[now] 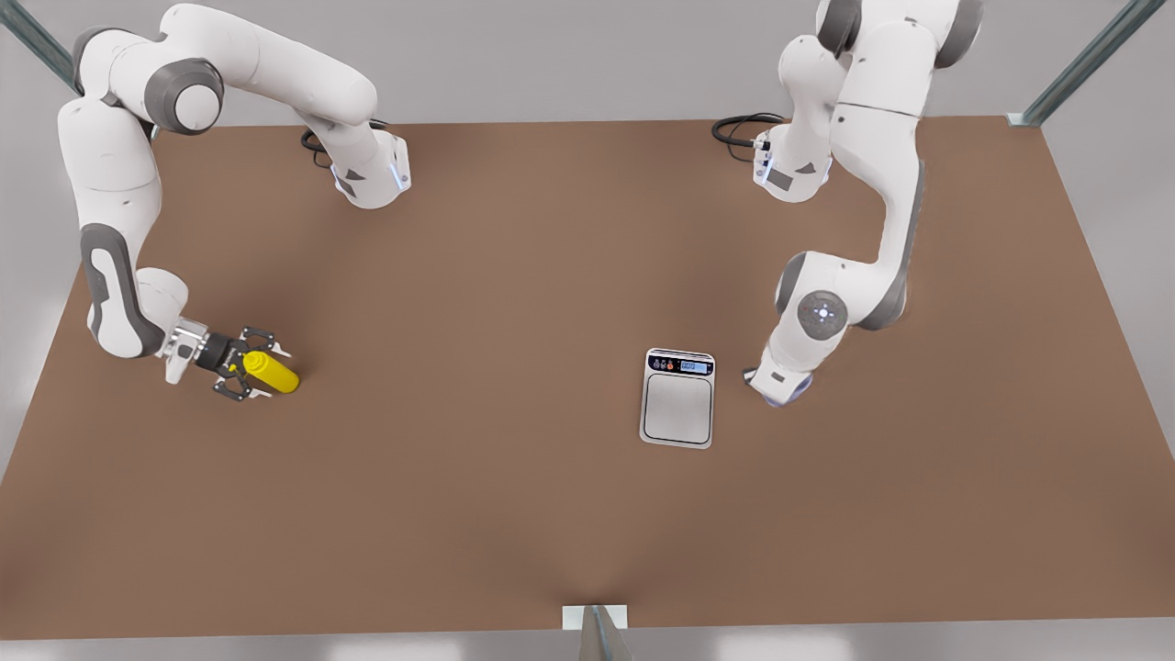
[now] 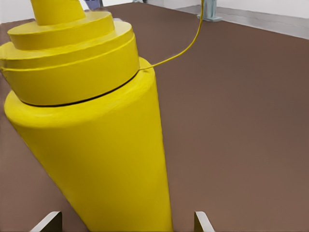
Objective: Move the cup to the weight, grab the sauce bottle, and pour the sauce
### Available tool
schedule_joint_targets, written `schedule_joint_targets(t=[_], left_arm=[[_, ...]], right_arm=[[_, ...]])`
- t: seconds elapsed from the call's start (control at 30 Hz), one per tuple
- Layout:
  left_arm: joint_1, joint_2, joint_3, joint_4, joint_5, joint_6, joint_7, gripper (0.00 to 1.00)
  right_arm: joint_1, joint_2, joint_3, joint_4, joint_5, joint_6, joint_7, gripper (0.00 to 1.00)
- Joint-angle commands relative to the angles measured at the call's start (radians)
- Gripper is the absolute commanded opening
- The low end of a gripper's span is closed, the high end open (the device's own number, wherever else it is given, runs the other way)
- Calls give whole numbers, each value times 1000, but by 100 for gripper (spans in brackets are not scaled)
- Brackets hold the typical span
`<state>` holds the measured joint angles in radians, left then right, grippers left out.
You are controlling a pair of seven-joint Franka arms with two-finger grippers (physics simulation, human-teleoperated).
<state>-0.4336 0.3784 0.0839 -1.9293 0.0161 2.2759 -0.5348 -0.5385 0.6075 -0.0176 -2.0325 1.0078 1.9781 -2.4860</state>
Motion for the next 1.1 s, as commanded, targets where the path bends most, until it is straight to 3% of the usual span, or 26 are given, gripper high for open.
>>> schedule_joint_targets(t=[0.0, 0.07, 0.23, 0.27, 0.37, 0.43, 0.57, 0.67, 0.77, 0.93, 1.0, 1.03, 1.07], left_arm=[[0, 7, -16, 12, -91, -7, -25, 21], [-25, 53, -84, 85, -91, -9, -186, 21], [-122, 224, -84, 308, -82, -65, -370, 21], [-122, 241, -84, 331, -81, -65, -384, 21], [-135, 269, -82, 368, -77, -67, -407, 23], [-134, 266, -81, 369, -77, -67, -407, 45], [-134, 272, -81, 369, -81, -67, -407, 65], [-134, 271, -81, 371, -84, -67, -407, 66], [-134, 266, -81, 377, -88, -67, -407, 69], [-123, 252, -69, 466, -93, -225, -393, 69], [-108, 180, -14, 507, -131, -373, -343, 69], [-106, 114, 100, 506, -218, -485, -202, 70], [-106, 83, 212, 506, -266, -573, -73, 90]], right_arm=[[0, 0, 2, 0, 0, -1, -1, 100], [-1, 0, 4, 0, 0, -7, -1, 100], [0, 0, 8, 9, 0, -5, 4, 100], [6, 0, 8, 9, 2, -5, 6, 91], [8, 0, 8, 9, 2, -5, 6, 90], [8, 2, 8, 9, 2, -5, 7, 80], [8, 2, 8, 9, 2, -5, 7, 75], [8, 2, 8, 9, 2, -5, 7, 68], [12, 2, 8, 15, 2, -5, 9, 68], [12, 3, 10, 15, 2, -5, 9, 62], [19, 3, 10, 15, 9, -5, 9, 62], [20, 3, 10, 15, 9, -5, 9, 62], [20, 3, 10, 15, 9, -5, 10, 62]])
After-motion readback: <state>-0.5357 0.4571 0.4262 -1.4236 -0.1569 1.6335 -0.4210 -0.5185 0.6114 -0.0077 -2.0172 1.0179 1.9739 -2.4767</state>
